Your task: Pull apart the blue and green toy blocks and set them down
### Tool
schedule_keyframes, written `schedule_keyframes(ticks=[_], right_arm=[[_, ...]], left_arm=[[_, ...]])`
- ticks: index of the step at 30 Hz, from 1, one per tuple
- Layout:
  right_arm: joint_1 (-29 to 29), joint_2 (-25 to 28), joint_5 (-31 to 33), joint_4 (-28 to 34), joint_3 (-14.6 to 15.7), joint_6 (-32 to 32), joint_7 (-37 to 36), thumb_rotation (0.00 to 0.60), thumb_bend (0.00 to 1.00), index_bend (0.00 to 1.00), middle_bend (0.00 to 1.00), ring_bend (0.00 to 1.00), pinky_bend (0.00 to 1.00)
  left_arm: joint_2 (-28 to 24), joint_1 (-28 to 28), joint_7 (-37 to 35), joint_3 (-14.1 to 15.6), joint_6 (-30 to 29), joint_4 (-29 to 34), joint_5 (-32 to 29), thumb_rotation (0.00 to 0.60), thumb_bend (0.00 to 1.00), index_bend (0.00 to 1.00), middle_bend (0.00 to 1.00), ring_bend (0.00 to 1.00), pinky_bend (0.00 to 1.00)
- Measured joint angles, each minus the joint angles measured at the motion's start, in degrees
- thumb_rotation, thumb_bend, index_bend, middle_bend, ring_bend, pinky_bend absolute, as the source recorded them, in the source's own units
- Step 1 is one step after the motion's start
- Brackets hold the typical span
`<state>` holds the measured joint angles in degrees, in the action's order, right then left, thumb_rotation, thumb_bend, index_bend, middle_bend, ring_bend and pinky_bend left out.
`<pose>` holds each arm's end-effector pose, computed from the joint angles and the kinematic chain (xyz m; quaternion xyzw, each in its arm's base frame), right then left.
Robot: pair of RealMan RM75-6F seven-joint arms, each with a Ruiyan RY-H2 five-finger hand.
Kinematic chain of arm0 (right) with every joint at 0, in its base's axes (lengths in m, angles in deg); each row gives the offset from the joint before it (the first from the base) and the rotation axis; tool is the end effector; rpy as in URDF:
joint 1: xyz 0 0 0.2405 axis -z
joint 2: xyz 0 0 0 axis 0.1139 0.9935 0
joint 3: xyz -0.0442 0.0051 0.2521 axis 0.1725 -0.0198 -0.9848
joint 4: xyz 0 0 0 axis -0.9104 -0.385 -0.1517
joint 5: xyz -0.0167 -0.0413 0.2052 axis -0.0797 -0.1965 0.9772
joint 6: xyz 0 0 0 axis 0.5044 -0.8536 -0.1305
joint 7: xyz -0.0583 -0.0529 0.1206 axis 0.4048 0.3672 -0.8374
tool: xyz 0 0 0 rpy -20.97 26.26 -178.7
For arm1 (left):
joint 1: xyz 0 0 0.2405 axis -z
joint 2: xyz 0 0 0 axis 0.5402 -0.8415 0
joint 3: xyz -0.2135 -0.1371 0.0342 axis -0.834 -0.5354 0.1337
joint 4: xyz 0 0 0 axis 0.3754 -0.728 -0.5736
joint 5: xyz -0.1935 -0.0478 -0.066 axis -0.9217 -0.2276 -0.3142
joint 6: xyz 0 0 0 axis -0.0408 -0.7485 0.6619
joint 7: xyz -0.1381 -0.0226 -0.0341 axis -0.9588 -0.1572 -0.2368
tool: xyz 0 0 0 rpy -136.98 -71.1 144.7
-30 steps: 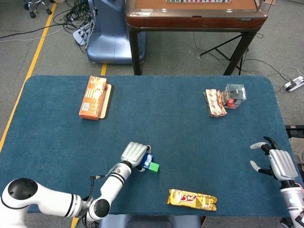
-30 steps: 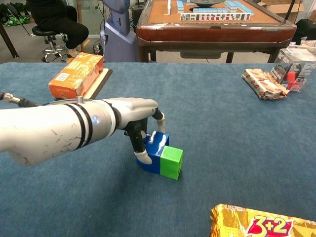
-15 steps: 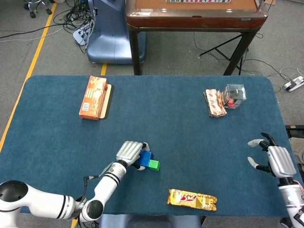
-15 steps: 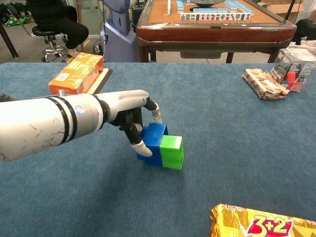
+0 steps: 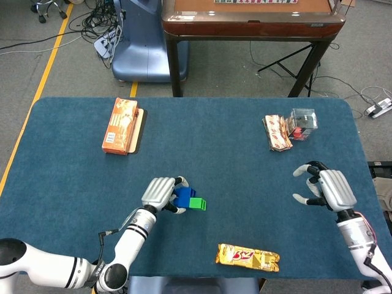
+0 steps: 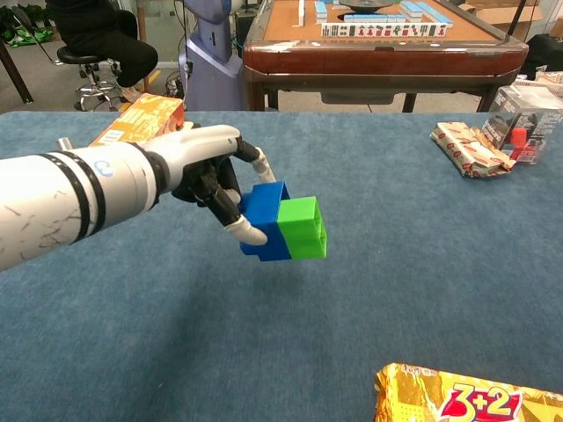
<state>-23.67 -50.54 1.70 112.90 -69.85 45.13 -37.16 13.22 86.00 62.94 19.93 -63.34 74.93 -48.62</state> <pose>-0.2550 -0.2579 0.1451 0.5923 -0.4902 0.4618 0.4423 -0.0409 0.2982 -0.0383 -0.6751 -0.5270 -0.3807 0.3488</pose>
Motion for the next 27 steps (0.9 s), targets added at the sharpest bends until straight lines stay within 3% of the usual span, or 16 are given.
schedule_keyframes(ticks=[15, 21, 27], right_arm=[[-15.8, 2.7, 15.0, 9.0, -8.1, -20.2, 0.9, 0.600, 0.00, 0.46, 1.00, 1.00, 1.00], [-21.4, 3.1, 18.4, 10.5, -10.4, -25.4, 0.7, 0.600, 0.00, 0.46, 1.00, 1.00, 1.00], [-25.8, 3.5, 25.2, 11.9, -11.1, -27.6, 4.1, 0.600, 0.00, 0.46, 1.00, 1.00, 1.00]], left_arm=[[2.6, -1.1, -3.0, -6.2, -5.5, 2.7, -0.5, 0.600, 0.16, 0.60, 1.00, 0.86, 0.97], [3.2, -1.5, -6.4, -9.3, -5.2, 3.2, -2.2, 0.600, 0.16, 0.62, 1.00, 0.87, 0.98], [4.1, -2.2, -9.6, -10.7, -5.5, 3.1, -1.0, 0.600, 0.16, 0.62, 1.00, 0.87, 0.98]])
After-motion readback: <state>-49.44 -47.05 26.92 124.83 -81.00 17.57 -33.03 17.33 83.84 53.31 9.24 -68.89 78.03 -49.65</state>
